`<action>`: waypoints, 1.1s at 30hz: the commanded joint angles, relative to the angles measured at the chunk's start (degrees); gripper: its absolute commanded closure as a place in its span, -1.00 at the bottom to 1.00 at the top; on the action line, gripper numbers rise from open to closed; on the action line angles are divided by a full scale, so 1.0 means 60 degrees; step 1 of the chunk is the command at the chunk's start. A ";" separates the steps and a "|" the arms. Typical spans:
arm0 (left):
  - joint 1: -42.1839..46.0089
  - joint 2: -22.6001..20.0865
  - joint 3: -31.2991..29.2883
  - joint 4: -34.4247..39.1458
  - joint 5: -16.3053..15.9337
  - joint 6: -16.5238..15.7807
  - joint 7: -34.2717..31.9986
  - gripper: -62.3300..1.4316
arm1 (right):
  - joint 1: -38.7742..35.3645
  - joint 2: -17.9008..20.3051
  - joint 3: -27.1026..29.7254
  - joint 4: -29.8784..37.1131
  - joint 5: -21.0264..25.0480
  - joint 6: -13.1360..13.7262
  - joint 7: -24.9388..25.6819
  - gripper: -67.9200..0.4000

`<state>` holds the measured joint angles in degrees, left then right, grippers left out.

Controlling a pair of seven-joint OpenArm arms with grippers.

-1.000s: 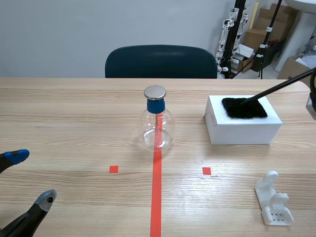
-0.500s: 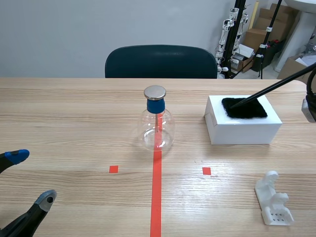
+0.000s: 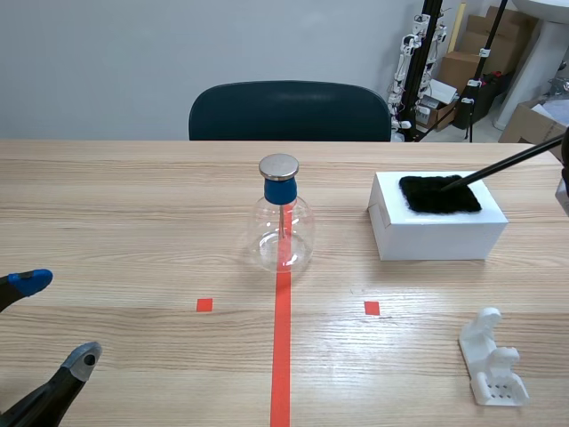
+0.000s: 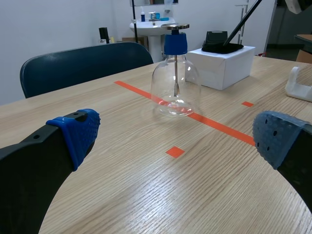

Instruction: Do the electroscope experiment. rub the rod on the fur

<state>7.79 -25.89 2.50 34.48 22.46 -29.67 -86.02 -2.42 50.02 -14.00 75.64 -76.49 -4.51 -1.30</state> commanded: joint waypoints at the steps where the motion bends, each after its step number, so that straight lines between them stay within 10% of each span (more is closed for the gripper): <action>1: 0.0018 -0.0087 -0.0044 0.0138 -0.0124 -0.0018 -0.0262 -1.00 | 0.0189 0.0146 0.0069 0.0106 -0.0062 -0.0404 0.0186 0.99; 8: 0.0018 -0.0087 -0.0044 0.0138 -0.0124 -0.0018 -0.0266 -1.00 | 0.0189 0.0095 0.0069 0.0106 -0.0109 -0.0641 0.0313 0.99; 16: 0.0018 -0.0087 -0.0044 0.0138 -0.0124 -0.0018 -0.0262 -1.00 | 0.0189 0.0135 0.0069 0.0106 -0.0124 0.1027 -0.0656 0.99; 27: 0.0018 -0.0087 -0.0044 0.0138 -0.0124 -0.0018 -0.0266 -1.00 | 0.0189 0.0095 0.0069 0.0106 -0.0142 -0.0364 0.1169 0.99; 33: 0.0018 -0.0087 -0.0044 0.0138 -0.0124 -0.0018 -0.0266 -1.00 | 0.0189 0.0098 0.0069 0.0106 -0.0149 0.0055 0.0055 0.99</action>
<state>7.79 -25.89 2.50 34.48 22.46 -29.67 -86.00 -1.85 49.84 -13.72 75.66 -76.73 -4.64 0.64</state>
